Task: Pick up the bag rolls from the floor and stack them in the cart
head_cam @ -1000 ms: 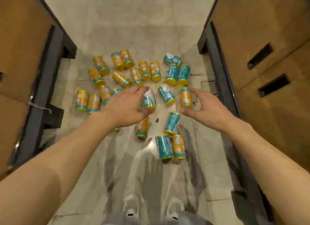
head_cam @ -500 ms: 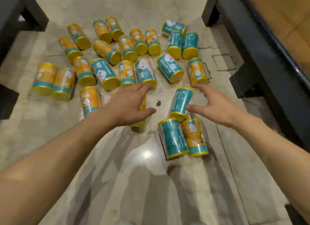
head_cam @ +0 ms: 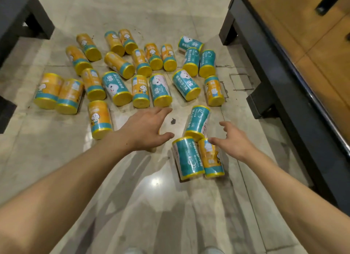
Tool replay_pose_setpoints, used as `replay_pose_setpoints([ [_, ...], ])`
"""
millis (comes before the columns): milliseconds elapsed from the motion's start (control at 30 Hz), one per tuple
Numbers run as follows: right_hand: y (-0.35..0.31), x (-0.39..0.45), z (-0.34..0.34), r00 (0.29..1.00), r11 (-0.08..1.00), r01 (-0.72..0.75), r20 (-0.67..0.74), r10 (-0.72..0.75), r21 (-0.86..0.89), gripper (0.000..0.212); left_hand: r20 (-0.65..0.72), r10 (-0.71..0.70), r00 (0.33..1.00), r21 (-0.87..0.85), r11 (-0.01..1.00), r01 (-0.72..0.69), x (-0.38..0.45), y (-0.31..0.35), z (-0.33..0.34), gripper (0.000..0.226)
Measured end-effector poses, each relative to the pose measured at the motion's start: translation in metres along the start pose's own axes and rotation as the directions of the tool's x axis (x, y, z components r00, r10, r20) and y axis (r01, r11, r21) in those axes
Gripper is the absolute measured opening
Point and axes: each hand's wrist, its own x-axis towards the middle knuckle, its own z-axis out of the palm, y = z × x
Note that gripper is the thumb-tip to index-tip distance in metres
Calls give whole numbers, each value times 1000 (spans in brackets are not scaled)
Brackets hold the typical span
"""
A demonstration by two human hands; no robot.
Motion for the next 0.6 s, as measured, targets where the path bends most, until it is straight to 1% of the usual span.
replay_pose_setpoints([
  [133, 7, 4, 23, 994, 994, -105, 39, 106, -23, 82, 29, -2, 1000, 5, 1000, 2, -3, 3, 5, 82],
  [233, 10, 11, 44, 977, 980, -201, 77, 201, -7, 71, 37, 7, 999, 13, 1000, -7, -2, 4, 7, 81],
  [267, 11, 14, 49, 970, 974, -228, 88, 227, -2, 70, 36, 10, 999, 16, 1000, -10, -1, 3, 8, 82],
  [433, 19, 20, 69, 926, 924, -368, 125, 356, 100, 79, 62, 9, 998, 13, 1000, -10, -3, 5, 11, 81],
  [533, 23, 19, 78, 915, 902, -400, 131, 381, 165, 80, 74, 15, 997, 7, 1000, -16, -4, 8, 14, 79],
  [600, 25, 19, 81, 916, 892, -399, 136, 377, 214, 73, 74, 27, 997, 16, 999, -28, -4, 9, 17, 81],
])
